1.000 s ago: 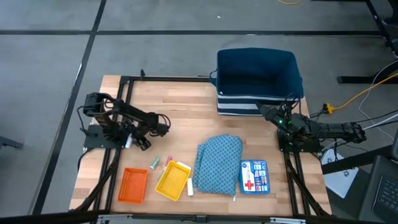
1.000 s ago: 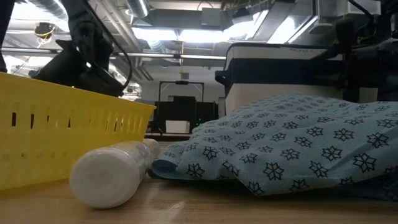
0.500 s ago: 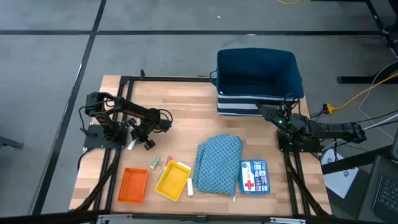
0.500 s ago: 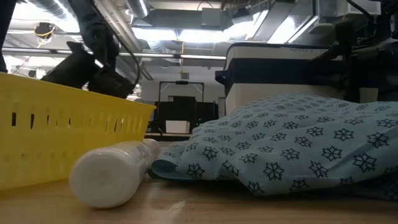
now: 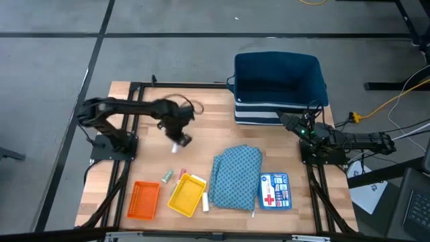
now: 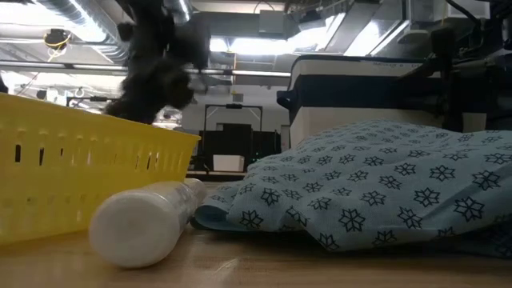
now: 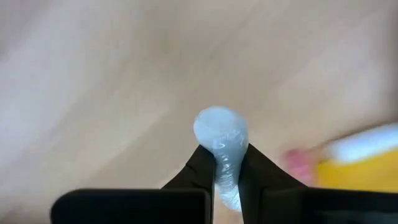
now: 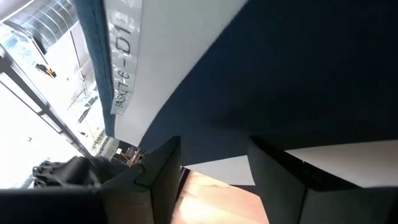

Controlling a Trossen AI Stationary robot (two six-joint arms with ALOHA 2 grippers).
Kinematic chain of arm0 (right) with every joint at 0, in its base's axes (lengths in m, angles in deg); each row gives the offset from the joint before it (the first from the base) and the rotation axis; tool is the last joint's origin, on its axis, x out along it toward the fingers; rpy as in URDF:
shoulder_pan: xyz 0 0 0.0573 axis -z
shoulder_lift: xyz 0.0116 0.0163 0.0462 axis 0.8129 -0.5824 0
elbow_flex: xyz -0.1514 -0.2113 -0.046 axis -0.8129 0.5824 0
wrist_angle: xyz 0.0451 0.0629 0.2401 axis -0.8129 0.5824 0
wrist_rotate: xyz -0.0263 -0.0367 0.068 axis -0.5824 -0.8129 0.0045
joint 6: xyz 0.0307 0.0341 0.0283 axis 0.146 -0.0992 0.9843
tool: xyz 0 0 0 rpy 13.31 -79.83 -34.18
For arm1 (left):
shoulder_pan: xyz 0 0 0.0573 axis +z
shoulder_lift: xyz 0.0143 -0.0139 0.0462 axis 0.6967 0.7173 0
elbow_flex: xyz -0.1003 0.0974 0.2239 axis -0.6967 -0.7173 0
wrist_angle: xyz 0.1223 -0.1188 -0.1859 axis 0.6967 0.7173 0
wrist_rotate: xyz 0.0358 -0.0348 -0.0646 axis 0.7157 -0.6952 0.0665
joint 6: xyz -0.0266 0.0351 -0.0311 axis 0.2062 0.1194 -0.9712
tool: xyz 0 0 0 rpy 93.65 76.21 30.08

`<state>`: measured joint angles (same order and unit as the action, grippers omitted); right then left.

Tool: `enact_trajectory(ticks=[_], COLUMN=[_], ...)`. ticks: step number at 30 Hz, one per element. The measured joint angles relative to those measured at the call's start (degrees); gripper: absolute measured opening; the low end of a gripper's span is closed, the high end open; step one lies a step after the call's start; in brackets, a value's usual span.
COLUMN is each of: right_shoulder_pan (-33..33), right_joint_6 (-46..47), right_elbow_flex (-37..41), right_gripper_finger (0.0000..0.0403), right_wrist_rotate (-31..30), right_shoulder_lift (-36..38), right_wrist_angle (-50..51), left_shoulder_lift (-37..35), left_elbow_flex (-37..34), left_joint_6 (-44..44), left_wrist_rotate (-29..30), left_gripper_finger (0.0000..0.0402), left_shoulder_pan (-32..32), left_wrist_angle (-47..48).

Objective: Pick & Place Medicine items
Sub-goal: Put the top left white rolled gauze into the orange bin

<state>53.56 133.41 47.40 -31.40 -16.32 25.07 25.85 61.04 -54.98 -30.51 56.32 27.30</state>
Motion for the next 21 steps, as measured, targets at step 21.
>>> enact_trajectory(ticks=[21], right_shoulder_pan=[-1.56], right_joint_6=[10.55], right_elbow_flex=[0.00], right_gripper_finger=[0.0189], right_wrist_rotate=[29.02], right_shoulder_lift=[-0.02], right_wrist_angle=[-3.85], left_shoulder_lift=[-32.74], left_elbow_flex=[0.45], left_joint_6=[-4.88], left_wrist_rotate=[-11.08], left_gripper_finger=[0.0022], left_shoulder_pan=[-1.63], left_wrist_angle=[-21.62])
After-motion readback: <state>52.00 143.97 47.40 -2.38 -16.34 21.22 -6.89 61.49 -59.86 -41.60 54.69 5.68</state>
